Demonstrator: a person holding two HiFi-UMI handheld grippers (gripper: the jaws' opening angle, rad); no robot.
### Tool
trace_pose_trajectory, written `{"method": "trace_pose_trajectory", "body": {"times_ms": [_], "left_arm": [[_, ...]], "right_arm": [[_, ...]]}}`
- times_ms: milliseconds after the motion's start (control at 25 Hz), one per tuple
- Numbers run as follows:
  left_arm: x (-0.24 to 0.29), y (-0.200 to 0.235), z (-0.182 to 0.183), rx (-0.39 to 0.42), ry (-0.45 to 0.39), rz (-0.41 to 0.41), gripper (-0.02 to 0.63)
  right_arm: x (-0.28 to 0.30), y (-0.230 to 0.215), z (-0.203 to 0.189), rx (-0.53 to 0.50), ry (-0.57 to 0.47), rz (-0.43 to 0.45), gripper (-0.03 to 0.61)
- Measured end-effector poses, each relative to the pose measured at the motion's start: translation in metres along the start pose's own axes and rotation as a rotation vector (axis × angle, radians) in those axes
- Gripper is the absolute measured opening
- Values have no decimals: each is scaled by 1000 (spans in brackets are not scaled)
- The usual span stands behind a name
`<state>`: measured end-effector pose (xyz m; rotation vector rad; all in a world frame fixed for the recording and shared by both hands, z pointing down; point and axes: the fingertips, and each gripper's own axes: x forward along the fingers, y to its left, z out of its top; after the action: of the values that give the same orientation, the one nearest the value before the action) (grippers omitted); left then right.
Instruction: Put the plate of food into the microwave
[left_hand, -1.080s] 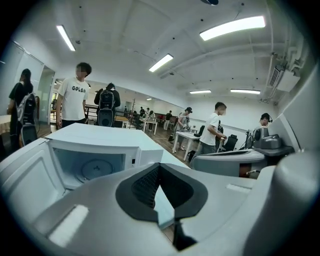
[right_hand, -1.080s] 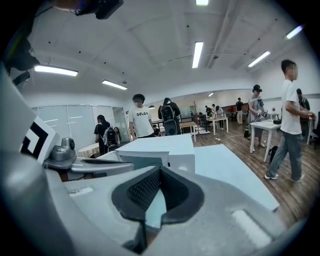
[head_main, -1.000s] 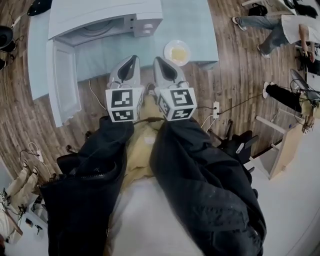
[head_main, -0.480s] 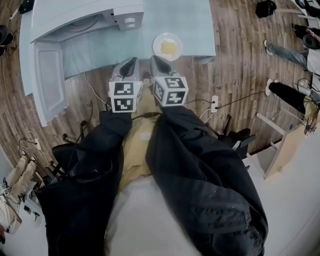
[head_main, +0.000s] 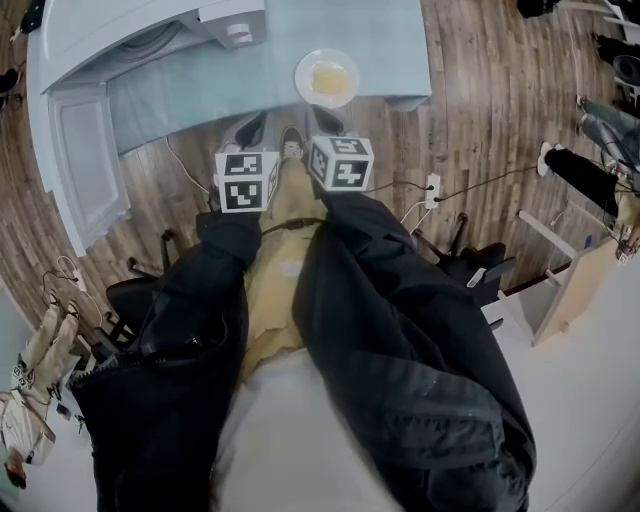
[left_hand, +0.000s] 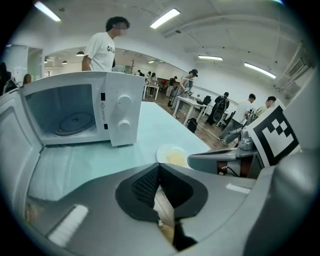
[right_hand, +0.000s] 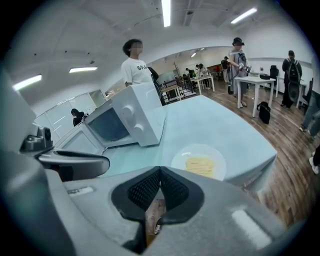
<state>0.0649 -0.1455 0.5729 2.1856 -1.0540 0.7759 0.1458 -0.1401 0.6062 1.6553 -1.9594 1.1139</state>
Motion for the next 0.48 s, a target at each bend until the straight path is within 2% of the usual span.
{"method": "trace_pose_trajectory", "body": {"times_ms": [480], "left_arm": [[10, 2, -9, -18, 40, 8, 0]], "right_arm": [[20, -43, -29, -17, 103, -80, 2]]}}
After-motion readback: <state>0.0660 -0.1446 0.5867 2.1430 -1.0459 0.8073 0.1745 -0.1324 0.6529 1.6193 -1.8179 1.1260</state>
